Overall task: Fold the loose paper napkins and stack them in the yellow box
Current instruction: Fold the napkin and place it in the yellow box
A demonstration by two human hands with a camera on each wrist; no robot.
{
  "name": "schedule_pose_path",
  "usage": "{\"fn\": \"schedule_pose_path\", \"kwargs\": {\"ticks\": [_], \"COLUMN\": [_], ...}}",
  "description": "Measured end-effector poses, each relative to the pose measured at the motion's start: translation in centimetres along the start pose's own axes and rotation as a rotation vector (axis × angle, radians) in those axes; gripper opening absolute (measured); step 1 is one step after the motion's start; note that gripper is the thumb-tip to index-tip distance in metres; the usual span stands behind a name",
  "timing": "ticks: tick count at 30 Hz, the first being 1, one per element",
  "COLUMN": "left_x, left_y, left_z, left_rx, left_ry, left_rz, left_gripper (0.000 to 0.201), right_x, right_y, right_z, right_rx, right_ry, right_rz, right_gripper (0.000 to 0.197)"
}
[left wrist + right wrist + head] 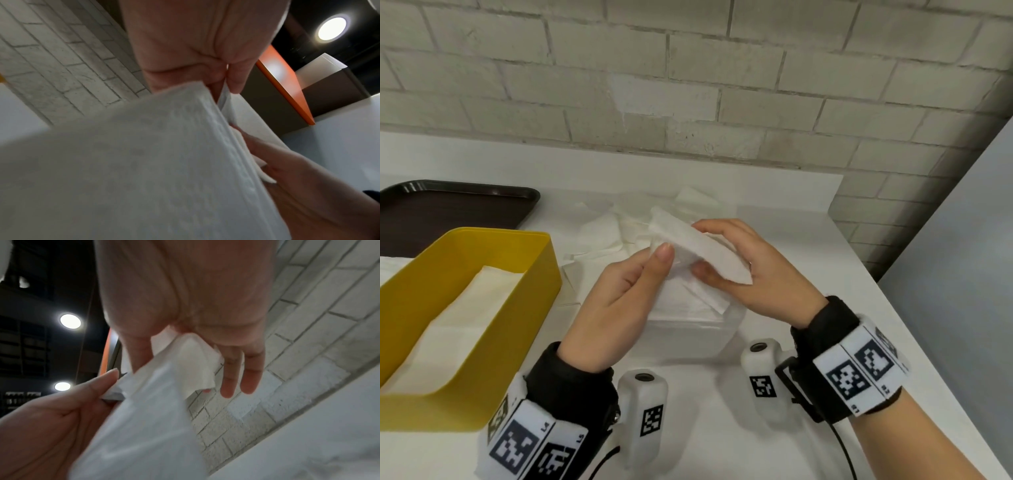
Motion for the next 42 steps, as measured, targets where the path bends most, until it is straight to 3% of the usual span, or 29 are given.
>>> {"fn": "schedule_pose_path", "kwargs": {"ticks": [2,4,5,7,10,14,17,21,24,30,32,37,40,42], "left_x": [0.2,0.8,1.0,1.3,1.3,1.6,2.1,3.0,2.7,0.3,-0.2,0.1,0.7,1.2], "left_y": [0.0,0.2,0.3,0.3,0.4,0.6,0.7,0.2,0.0,-0.1,-0.1,0.1,0.2,0.2], "left_z": [0.1,-0.2,-0.1,0.1,-0.4,-1.9,-3.1,-2.9,-2.1,-0.4,0.1,-0.7,-0.9,-0.9], "left_rx": [-0.045,-0.057,-0.061,-0.075,-0.052,0.135,0.239,0.229,0.213,0.089,0.069,0.042,0.017,0.006], "left_ry": [-0.04,-0.107,-0.139,-0.184,-0.207,-0.176,-0.24,-0.256,-0.153,0.114,0.177,0.181,0.17,0.158], "left_rz": [-0.026,-0.05,-0.056,-0.061,-0.105,-0.104,-0.046,0.144,0.234,0.181,0.195,0.318,0.393,0.431], "left_gripper": [0.035,0.056,0.057,0.043,0.041,0.031,0.025,0.031,0.035,0.046,0.04,0.026,0.026,0.027], "right_x": [-0.2,-0.1,0.1,0.7,1.9,3.5,4.4,4.9,4.6,2.2,1.6,0.7,0.9,0.7], "right_y": [0.0,0.2,0.3,0.3,0.2,0.3,0.8,1.3,1.3,0.3,-0.1,-0.8,-0.7,-0.6], "right_z": [0.3,0.8,1.0,1.3,1.5,0.9,0.2,-0.7,-0.8,-0.4,-0.1,-0.1,-0.1,0.0], "right_rx": [-0.069,-0.135,-0.153,-0.184,-0.197,-0.134,-0.07,-0.002,-0.005,-0.095,-0.116,-0.13,-0.131,-0.18], "right_ry": [-0.149,-0.321,-0.389,-0.503,-0.648,-0.751,-0.768,-0.839,-0.791,-0.53,-0.441,-0.411,-0.347,-0.325], "right_rz": [-0.048,-0.073,-0.063,-0.017,0.092,0.183,0.185,0.151,0.147,0.087,0.117,0.157,0.27,0.265], "right_gripper": [0.03,0.031,0.031,0.033,0.026,0.021,0.024,0.024,0.023,0.024,0.024,0.016,0.018,0.018]}}
Point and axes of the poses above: each hand's wrist, its own y-axis away from the middle knuckle, its own x-axis out of the back of the hand, z = x × y, the point moved 6 cm from there along -y, towards the middle knuckle, and after that the axes turned 10 degrees about -x, right-handed, at the moved point
